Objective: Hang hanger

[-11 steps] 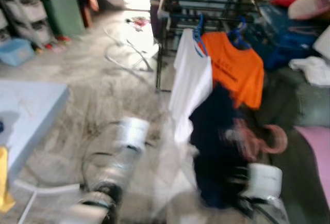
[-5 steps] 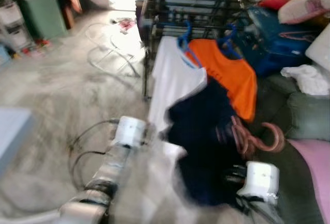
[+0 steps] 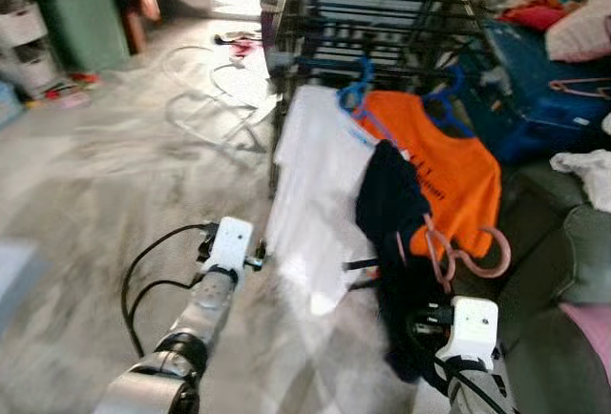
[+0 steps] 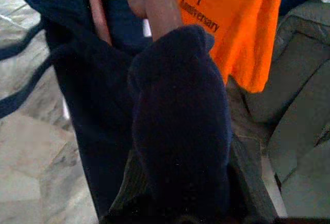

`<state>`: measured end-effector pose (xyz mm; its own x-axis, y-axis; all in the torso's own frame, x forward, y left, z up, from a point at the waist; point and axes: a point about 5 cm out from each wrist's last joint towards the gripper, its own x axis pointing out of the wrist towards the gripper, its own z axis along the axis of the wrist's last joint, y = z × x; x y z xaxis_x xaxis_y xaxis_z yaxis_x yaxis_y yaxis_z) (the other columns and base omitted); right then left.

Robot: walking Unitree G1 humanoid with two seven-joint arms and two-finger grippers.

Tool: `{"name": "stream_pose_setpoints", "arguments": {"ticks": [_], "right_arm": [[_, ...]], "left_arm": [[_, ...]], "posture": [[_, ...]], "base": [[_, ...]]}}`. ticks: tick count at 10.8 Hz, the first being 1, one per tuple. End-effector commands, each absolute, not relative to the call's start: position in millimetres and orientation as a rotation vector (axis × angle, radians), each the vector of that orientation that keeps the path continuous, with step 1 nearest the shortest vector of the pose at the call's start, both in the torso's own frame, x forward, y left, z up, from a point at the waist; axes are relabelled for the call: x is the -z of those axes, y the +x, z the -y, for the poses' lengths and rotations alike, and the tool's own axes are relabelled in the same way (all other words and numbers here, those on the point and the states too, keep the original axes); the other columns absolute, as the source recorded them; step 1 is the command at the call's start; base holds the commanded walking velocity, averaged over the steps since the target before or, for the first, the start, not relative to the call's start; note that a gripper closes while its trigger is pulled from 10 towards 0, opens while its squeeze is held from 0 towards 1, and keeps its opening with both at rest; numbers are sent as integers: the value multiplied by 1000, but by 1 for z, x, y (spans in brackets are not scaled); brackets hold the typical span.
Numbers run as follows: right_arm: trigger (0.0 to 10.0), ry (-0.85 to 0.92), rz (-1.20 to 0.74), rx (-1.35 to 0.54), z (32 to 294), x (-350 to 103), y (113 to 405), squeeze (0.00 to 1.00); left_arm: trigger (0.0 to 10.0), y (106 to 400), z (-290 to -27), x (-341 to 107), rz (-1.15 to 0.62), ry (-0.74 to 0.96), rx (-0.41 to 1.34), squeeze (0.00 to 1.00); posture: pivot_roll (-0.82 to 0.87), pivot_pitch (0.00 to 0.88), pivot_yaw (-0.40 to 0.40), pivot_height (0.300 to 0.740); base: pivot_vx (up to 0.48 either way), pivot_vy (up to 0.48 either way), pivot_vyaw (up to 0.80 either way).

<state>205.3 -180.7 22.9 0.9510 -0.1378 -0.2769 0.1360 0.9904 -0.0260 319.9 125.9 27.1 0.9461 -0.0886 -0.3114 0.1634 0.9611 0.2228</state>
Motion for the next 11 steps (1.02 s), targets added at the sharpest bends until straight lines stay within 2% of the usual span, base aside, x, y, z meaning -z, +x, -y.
{"name": "stream_pose_setpoints", "arguments": {"ticks": [1, 7, 8, 10, 11], "right_arm": [[10000, -13, -247, 176, 191, -29, 206, 0], [10000, 10, -222, 136, 174, -26, 208, 0], [10000, 13, -218, 138, 174, -26, 209, 0], [10000, 24, -214, 135, 172, -26, 213, 0], [10000, 23, -213, 121, 170, -26, 215, 0]], "left_arm": [[10000, 321, -121, -29, -298, 263, 134, 0], [10000, 319, -123, -25, -322, 297, 137, 0], [10000, 319, -124, -24, -323, 318, 128, 0], [10000, 315, -147, -18, -370, 361, 14, 0], [10000, 312, -159, -15, -398, 308, -21, 0]], "posture": [[-101, 0, -47, 740], [-90, 0, -12, 740], [-89, 0, -7, 740], [-73, 0, -13, 740], [-49, 0, -33, 740]], "base": [[0, 0, 0], [0, 0, 0], [0, 0, 438], [0, 0, 478], [0, 0, 0]]}}
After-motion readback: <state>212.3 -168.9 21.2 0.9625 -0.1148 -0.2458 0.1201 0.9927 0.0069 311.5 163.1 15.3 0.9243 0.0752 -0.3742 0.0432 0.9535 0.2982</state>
